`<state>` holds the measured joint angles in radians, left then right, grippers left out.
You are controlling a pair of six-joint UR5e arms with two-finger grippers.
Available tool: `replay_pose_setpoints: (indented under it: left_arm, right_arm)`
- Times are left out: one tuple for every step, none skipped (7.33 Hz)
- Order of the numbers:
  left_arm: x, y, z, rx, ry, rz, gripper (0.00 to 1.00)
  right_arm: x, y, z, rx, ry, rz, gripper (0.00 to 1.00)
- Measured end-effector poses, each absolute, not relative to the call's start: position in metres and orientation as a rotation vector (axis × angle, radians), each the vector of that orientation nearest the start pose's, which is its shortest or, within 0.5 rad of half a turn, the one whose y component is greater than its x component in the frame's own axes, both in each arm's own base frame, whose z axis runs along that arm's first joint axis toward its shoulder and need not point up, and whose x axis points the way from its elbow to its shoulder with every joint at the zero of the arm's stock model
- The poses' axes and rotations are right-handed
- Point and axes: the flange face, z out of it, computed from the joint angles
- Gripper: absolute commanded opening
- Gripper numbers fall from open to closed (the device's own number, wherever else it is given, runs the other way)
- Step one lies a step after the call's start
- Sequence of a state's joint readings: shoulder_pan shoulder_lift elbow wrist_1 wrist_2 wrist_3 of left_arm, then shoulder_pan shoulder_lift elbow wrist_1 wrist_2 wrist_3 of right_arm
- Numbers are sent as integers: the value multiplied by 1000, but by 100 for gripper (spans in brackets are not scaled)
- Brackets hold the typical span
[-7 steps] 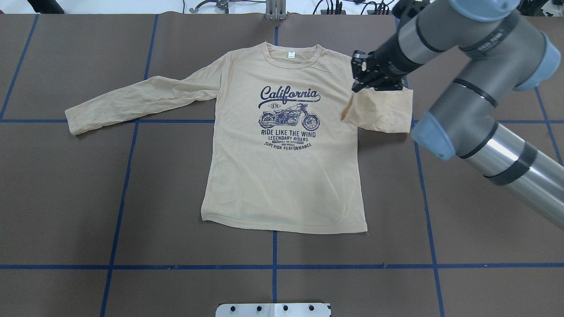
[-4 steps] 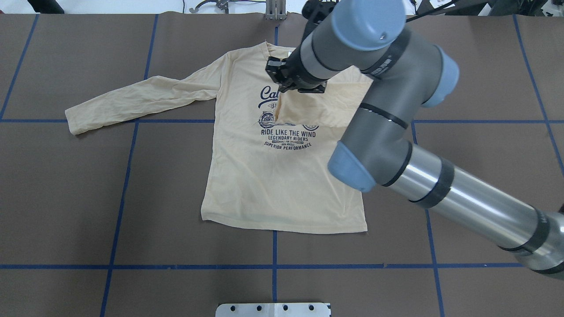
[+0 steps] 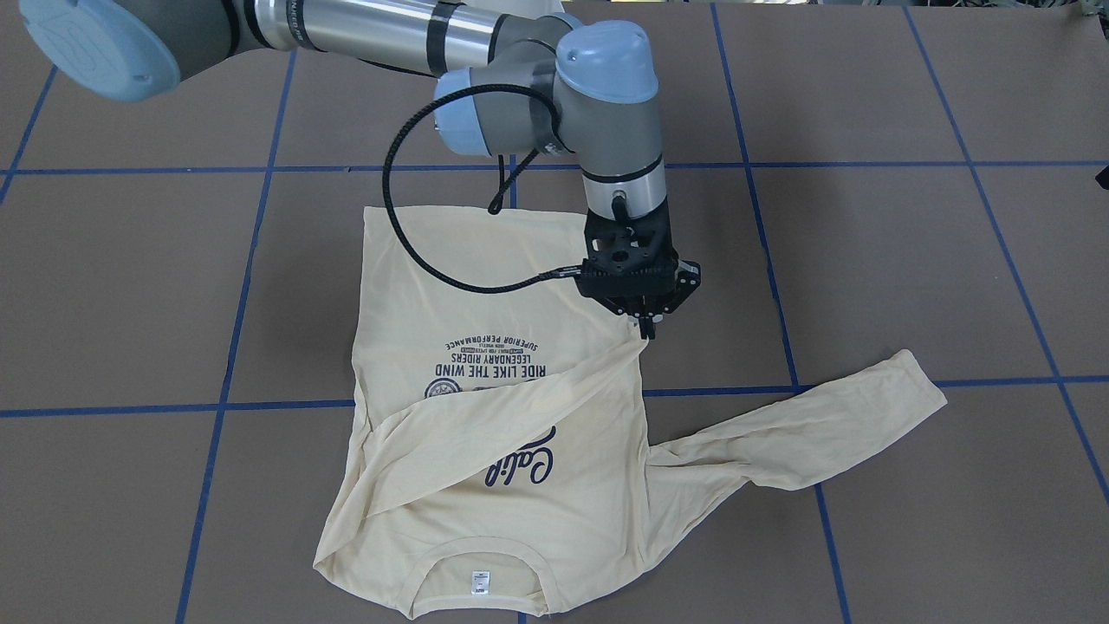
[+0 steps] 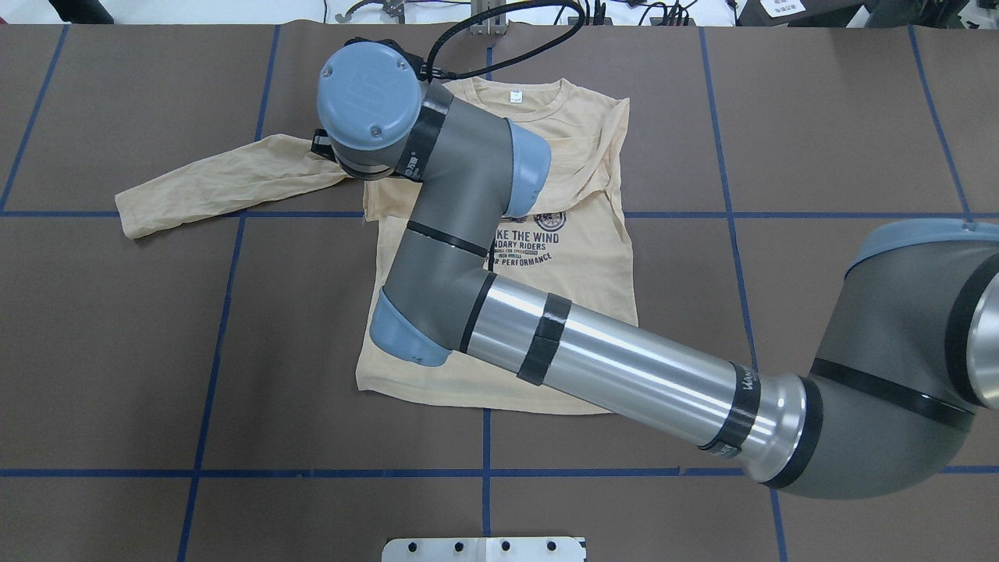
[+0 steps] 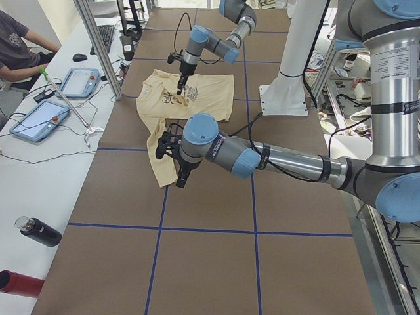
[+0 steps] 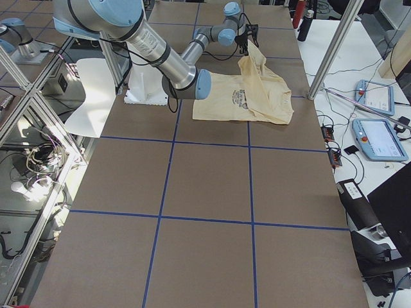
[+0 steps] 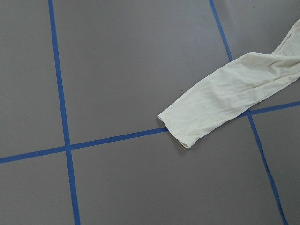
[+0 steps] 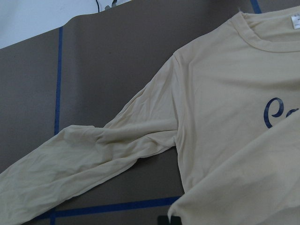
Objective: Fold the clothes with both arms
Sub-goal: 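Carry the sleeve cuff with the right gripper across the shirt body toward the left gripper, then release the sleeve and raise the right gripper back toward the shirt shoulder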
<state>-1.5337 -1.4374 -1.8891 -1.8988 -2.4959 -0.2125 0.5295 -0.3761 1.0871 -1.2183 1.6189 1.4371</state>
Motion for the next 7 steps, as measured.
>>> replay_pose_setpoints:
  left_arm:
    - [-37, -447, 514, 359, 955, 77, 100]
    - [-37, -447, 513, 360, 958, 77, 100]
    - [-29, -450, 511, 345, 967, 72, 100]
    - [-7, -459, 506, 315, 977, 66, 100]
    - [22, -472, 502, 308, 973, 69, 100]
    - [50, -484, 508, 325, 962, 70, 100]
    - [80, -499, 520, 321, 962, 39, 99]
  right_arm:
    - [-670, -532, 31, 336, -1019, 347, 100]
    - [-679, -532, 29, 349, -1024, 373, 100]
    - [-681, -532, 16, 342, -1043, 414, 100]
    - [-677, -535, 4, 327, -1065, 455, 100]
    - [-666, -544, -5, 299, -1086, 490, 100]
    - [-648, -551, -4, 248, -1099, 506, 100]
    - [-619, -553, 16, 175, -1103, 503, 99]
